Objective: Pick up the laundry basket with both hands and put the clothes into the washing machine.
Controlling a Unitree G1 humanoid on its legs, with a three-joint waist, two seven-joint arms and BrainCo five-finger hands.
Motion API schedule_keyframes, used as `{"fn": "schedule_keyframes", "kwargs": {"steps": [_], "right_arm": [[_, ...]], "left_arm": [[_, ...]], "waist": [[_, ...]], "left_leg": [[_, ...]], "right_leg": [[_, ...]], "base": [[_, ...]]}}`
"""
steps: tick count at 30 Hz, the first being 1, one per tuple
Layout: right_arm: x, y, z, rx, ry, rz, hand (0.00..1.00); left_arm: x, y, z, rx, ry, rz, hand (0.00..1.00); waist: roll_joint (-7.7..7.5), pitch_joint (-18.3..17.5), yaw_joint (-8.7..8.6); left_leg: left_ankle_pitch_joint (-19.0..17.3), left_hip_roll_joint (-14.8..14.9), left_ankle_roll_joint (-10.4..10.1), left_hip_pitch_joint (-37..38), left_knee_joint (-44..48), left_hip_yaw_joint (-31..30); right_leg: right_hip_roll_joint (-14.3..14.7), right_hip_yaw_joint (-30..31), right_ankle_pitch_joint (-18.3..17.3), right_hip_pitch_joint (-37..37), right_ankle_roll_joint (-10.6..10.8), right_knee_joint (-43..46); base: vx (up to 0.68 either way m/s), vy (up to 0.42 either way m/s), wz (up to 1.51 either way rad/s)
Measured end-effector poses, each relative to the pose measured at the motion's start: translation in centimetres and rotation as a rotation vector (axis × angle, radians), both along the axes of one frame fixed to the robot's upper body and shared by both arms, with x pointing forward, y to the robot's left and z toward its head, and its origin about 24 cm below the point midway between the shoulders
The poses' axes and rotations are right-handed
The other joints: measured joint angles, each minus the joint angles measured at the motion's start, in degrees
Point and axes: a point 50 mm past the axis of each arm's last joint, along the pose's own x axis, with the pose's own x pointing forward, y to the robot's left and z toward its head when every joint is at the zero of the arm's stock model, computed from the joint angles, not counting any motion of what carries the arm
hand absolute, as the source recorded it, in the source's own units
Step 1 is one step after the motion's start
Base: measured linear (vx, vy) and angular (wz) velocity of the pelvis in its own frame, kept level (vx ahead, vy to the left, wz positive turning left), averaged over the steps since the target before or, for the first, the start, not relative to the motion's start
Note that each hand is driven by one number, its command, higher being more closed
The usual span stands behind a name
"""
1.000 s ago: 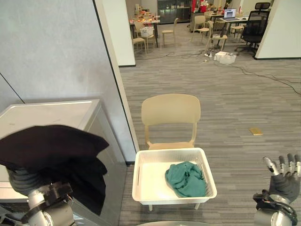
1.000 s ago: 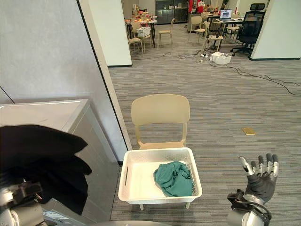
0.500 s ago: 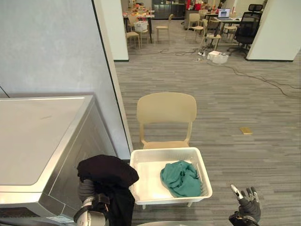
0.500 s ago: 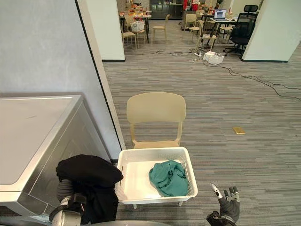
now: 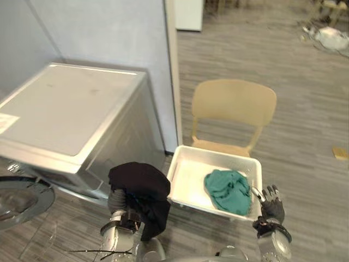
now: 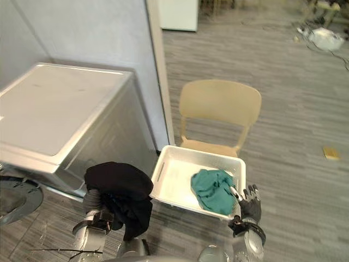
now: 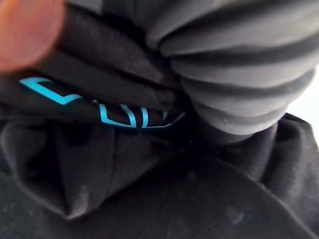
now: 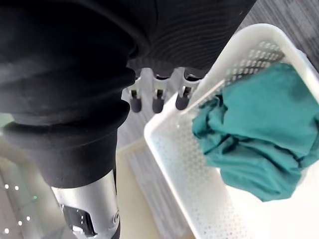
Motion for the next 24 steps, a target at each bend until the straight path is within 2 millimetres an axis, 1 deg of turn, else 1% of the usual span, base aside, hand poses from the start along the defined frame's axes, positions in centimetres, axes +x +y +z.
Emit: {"fn": "schedule_keyframes", "kwargs": {"steps": [1,2,3,4,5,6,7,8,9,10,11,12,13,14,15,17,18,19,20,21,22,23,24], "right_arm": [[-0.6,-0.6,0.2,0.002,-0.011,-0.053,0.00],[-0.9,-0.9,0.2,0.004,-0.010,-0.078,0.00],[-1.9,-1.6,0.0,0.003,0.008,-0.135,0.00],[-2.1,-1.9,-0.3,0.011,0.018,-0.162,0.00],[-2.4,-1.8,-0.8,0.032,0.045,-0.177,0.00],[-2.4,-1.5,-1.2,0.048,0.059,-0.165,0.00],[-2.2,-1.3,-1.1,0.050,0.057,-0.157,0.00],[-1.9,-1.4,-1.0,0.046,0.048,-0.151,0.00],[-1.9,-1.5,-0.9,0.041,0.047,-0.146,0.00],[-1.5,-1.2,-0.9,0.043,0.042,-0.130,0.00],[-1.2,-0.9,-0.8,0.046,0.032,-0.110,0.00],[-0.8,-0.3,-0.8,0.058,0.028,-0.093,0.00],[-0.6,-0.2,-0.8,0.053,0.029,-0.084,0.00],[-0.3,-0.2,-0.8,0.055,0.026,-0.078,0.00],[-0.3,0.1,-1.0,0.059,0.038,-0.067,0.00],[-0.9,0.3,-1.9,0.081,0.086,-0.064,0.00],[-1.3,0.6,-2.3,0.096,0.111,-0.061,0.00],[-1.5,0.9,-2.5,0.101,0.117,-0.052,0.00],[-1.6,0.9,-2.5,0.103,0.120,-0.050,0.00],[-1.7,0.9,-2.6,0.107,0.122,-0.053,0.00],[-1.8,0.9,-2.6,0.112,0.121,-0.060,0.00],[-1.8,0.8,-2.5,0.110,0.117,-0.064,0.00],[-1.8,0.7,-2.4,0.112,0.107,-0.074,0.00]], "left_arm": [[0.8,-0.8,0.4,-0.010,-0.025,-0.031,1.00],[1.1,-1.2,0.7,-0.015,-0.041,-0.049,1.00],[1.8,-2.2,1.2,-0.024,-0.070,-0.089,1.00],[2.3,-2.6,1.6,-0.027,-0.089,-0.108,1.00],[3.0,-2.8,1.8,-0.029,-0.102,-0.116,1.00],[3.2,-2.6,1.6,-0.028,-0.098,-0.107,1.00],[3.1,-2.4,1.5,-0.026,-0.092,-0.097,1.00],[2.9,-2.1,1.2,-0.024,-0.071,-0.076,1.00],[2.8,-1.9,1.2,-0.020,-0.067,-0.071,1.00],[2.7,-1.5,1.2,-0.012,-0.070,-0.053,1.00],[2.6,-0.9,1.2,0.001,-0.076,-0.031,1.00],[2.6,-0.3,1.3,0.019,-0.081,-0.013,1.00],[2.4,0.0,0.8,0.024,-0.058,-0.001,1.00],[2.2,0.1,0.6,0.025,-0.046,0.004,1.00],[2.1,0.1,0.4,0.027,-0.034,0.007,1.00],[2.2,-0.3,0.3,0.031,-0.028,-0.002,1.00],[2.3,-0.7,0.1,0.034,-0.022,-0.021,1.00],[2.4,-1.1,0.1,0.050,-0.021,-0.051,1.00],[2.4,-1.4,0.1,0.052,-0.021,-0.068,1.00],[2.5,-2.0,0.2,0.054,-0.024,-0.102,1.00],[2.4,-2.5,0.1,0.055,-0.022,-0.132,1.00],[2.4,-2.8,0.1,0.053,-0.018,-0.144,1.00],[2.4,-3.1,-0.2,0.050,-0.004,-0.157,1.00]], "waist": [[0.41,-1.1,-1.66],[0.76,-1.6,-2.14],[1.96,-3.5,-3.00],[2.57,-4.5,-3.43],[1.57,-4.9,-3.49],[-0.18,-5.0,-3.15],[-1.09,-4.9,-2.83],[-1.72,-5.0,-2.68],[-1.94,-5.2,-2.65],[-2.04,-5.6,-2.33],[-2.68,-5.9,-1.78],[-4.67,-6.1,-0.91],[-4.94,-6.0,0.09],[-4.90,-6.0,0.36],[-4.23,-5.6,0.14],[-4.06,-5.0,-0.17],[-4.17,-5.0,-0.08],[-4.70,-5.1,-0.10],[-5.07,-5.3,-0.21],[-5.81,-5.9,-0.35],[-7.29,-7.0,-0.49],[-7.90,-7.5,-0.30],[-8.56,-8.1,0.27]], "left_leg": [[0.2,4.8,0.3,2.8,-2.0,4.5],[0.4,6.0,0.0,3.2,-4.0,5.8],[3.2,6.7,-0.8,3.5,-10.6,6.2],[2.3,5.3,-6.0,3.3,-15.2,5.9],[0.9,2.8,-8.3,3.3,-18.1,6.6],[1.0,0.5,-8.5,3.6,-19.6,7.3],[1.2,-0.6,-8.9,4.2,-20.7,7.5],[1.2,-3.1,-8.9,6.4,-23.5,8.0],[1.2,-3.7,-8.9,7.5,-24.8,8.2],[1.2,-4.3,-8.9,8.6,-26.6,8.4],[1.4,-5.0,-9.2,9.2,-28.0,9.3],[1.4,-7.5,-9.2,9.6,-29.4,10.6],[1.3,-9.0,-9.4,10.3,-30.6,11.5],[1.3,-9.3,-9.4,10.3,-31.3,12.0],[1.4,-10.0,-9.5,10.3,-32.4,11.5],[1.4,-10.3,-9.7,10.9,-34.4,8.9],[1.8,-10.2,-10.4,11.0,-35.3,6.2],[2.0,-10.0,-10.7,10.7,-36.6,2.9],[2.3,-10.0,-10.9,10.2,-37.2,1.1],[2.8,-10.1,-11.2,8.4,-38.1,-3.0],[3.8,-10.5,-11.3,6.7,-39.7,-6.8],[4.7,-10.5,-11.1,5.9,-40.5,-8.6],[6.4,-10.5,-10.9,5.0,-41.7,-11.6]], "right_leg": [[-1.1,-2.9,0.7,-0.2,1.3,-0.2],[-1.4,-3.7,1.3,-0.5,2.1,-0.2],[-2.1,-5.8,2.5,-2.2,3.4,-0.1],[-2.6,-7.1,4.1,-3.4,4.3,-0.2],[-4.2,-8.2,7.4,-3.6,4.3,-1.7],[-5.6,-8.3,10.1,-3.6,3.7,-2.6],[-6.6,-8.2,11.8,-3.6,3.1,-2.5],[-9.6,-7.7,16.1,-4.7,0.7,1.2],[-10.1,-6.2,15.5,-5.9,1.2,2.6],[-8.3,-4.2,13.3,-7.0,3.9,1.1],[-6.3,-2.9,13.9,-8.3,3.2,-2.4],[-5.0,-2.8,17.5,-9.8,0.2,-6.7],[-5.8,-4.4,17.5,-8.9,0.2,-9.1],[-6.0,-4.6,18.0,-8.8,-0.4,-9.4],[-6.3,-4.5,18.6,-8.6,-0.1,-9.0],[-6.6,-1.1,19.2,-8.0,0.4,-6.3],[-6.0,4.2,20.2,-8.0,0.8,-4.0],[-4.9,9.7,21.0,-8.1,1.2,-2.0],[-4.6,11.9,21.3,-8.2,1.7,-1.0],[-4.0,14.7,21.6,-8.4,1.6,0.5],[-3.6,16.6,21.6,-8.5,1.6,1.6],[-3.2,17.5,21.7,-8.7,1.5,2.2],[-2.0,20.0,21.7,-9.8,1.0,4.2]], "base": [[-0.07,0.177,1.01],[-0.05,0.272,1.24],[-0.03,0.369,1.06],[-0.01,0.514,1.15],[0.00,0.575,0.80],[0.00,0.503,0.48],[-0.01,0.489,0.27],[-0.01,0.361,0.18],[-0.01,0.359,0.11],[-0.02,0.203,-0.07],[-0.03,0.163,-0.18],[-0.05,0.092,-0.30],[-0.07,0.079,-0.29],[-0.08,0.059,-0.02],[-0.08,0.044,0.40],[-0.05,0.032,0.75],[-0.02,0.030,1.09],[-0.01,0.027,1.19],[0.02,-0.004,1.41],[0.06,-0.020,1.58],[0.09,-0.032,1.56],[0.13,-0.042,1.40],[0.19,-0.078,1.33]]}}
